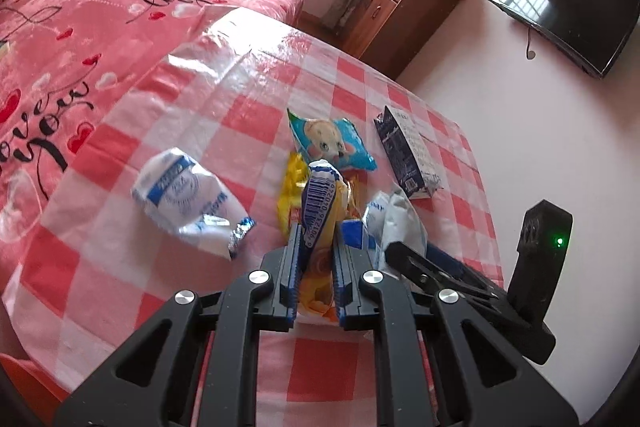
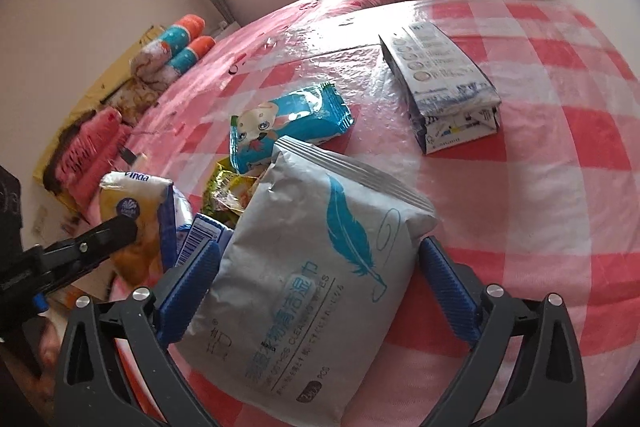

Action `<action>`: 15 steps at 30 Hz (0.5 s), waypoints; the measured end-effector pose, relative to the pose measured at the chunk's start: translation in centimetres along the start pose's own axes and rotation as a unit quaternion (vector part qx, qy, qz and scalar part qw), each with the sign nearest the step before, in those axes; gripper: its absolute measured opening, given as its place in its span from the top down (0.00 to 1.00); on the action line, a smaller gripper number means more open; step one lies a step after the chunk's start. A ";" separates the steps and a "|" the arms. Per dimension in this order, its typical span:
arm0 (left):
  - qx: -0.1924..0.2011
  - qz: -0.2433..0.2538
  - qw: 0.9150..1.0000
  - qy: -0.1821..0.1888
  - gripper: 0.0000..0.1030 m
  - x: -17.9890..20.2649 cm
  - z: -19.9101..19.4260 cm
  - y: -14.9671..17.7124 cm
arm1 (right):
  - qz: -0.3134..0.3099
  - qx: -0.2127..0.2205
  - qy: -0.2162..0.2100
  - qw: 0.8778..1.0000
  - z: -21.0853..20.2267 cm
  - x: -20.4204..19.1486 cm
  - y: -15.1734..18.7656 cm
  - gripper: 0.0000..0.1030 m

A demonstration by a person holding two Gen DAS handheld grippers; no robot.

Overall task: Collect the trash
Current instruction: 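Hold the yellow wrapper in the left tool while the right tool grasps the grey feather-print wipes pack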

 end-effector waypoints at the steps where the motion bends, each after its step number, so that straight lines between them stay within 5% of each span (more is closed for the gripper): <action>1: 0.002 -0.005 1.000 0.002 0.85 0.0 -0.1 0.1 | -0.010 0.001 0.002 1.000 0.1 -0.2 0.0 0.05; 10: 0.000 -0.025 1.000 0.007 0.83 -0.4 0.1 1.4 | -0.064 -0.005 -0.018 0.998 0.0 -0.4 0.4 0.08; 15: -0.012 -0.035 0.999 0.007 0.65 -0.8 1.2 2.5 | -0.089 -0.008 -0.019 0.996 -1.0 0.3 0.8 0.09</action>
Point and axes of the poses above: each gripper's, at about its wrist camera, not at the fingertips, and z roughly the way its jaws point, x to its right, y to its underside, the point moved 10 cm from there along z, roughly the way its jaws point, and after that the axes turned 13 degrees about x, right-handed, at the moved point
